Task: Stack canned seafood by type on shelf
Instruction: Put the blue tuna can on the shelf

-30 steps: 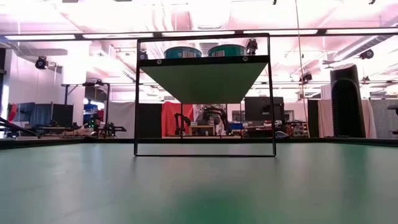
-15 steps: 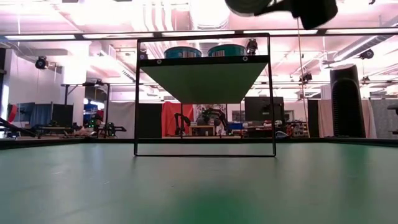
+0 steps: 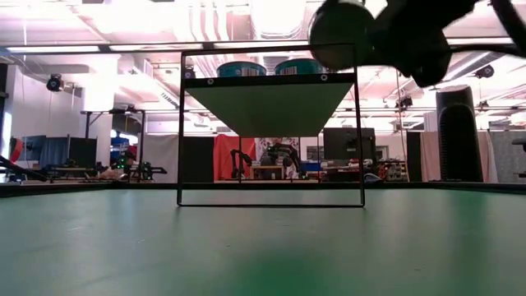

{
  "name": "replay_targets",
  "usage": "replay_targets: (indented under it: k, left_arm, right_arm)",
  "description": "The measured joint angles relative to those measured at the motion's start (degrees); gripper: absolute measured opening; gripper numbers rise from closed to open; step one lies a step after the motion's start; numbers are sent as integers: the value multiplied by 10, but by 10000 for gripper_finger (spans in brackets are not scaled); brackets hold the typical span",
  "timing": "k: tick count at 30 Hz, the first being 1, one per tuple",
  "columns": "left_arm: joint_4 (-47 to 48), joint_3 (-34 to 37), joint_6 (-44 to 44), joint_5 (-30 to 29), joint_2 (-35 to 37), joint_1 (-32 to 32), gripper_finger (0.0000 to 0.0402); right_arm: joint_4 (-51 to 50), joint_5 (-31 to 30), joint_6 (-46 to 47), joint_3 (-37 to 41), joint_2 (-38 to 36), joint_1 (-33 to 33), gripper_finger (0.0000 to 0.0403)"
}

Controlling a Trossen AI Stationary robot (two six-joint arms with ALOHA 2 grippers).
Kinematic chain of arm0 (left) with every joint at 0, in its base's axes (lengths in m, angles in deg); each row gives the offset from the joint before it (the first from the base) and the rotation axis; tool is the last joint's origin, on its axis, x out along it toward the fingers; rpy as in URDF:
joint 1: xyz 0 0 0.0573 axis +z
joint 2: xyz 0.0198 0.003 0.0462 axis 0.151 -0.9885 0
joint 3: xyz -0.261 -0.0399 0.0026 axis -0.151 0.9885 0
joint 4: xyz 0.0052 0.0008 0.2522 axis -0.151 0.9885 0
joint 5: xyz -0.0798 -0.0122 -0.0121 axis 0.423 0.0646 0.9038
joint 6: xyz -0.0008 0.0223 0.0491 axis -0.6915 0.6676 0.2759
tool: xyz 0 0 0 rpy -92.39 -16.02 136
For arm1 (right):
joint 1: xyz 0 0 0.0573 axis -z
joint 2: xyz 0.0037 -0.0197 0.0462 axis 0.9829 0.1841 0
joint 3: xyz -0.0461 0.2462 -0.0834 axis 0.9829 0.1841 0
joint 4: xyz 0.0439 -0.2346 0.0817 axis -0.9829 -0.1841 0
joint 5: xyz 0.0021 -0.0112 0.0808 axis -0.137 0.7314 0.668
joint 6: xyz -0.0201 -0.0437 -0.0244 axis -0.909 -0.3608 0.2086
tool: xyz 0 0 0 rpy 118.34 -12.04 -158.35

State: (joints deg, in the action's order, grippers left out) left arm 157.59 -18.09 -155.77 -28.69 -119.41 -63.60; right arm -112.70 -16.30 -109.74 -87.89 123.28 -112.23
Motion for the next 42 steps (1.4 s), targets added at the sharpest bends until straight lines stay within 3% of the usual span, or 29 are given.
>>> replay_targets:
  k: [9, 14, 23, 30, 42]
  left_arm:
    - [-4, 0, -6, 0, 0, 1, 310]
    - [-15, 0, -8, 0, 0, 1, 310]
    - [-17, 1, 4, 0, 0, 1, 310]
    - [-22, 1, 5, 2, 0, 1, 310]
    - [-29, 1, 5, 31, 1, 0, 310]
  right_arm:
    - [53, 0, 7, 19, 3, 23, 380]
    - [103, 4, -37, 19, 3, 35, 380]
    - [194, 77, -121, 6, 1, 38, 391]
    - [214, 134, -122, -33, 1, 38, 396]
    - [230, 172, -158, -60, 1, 38, 399]
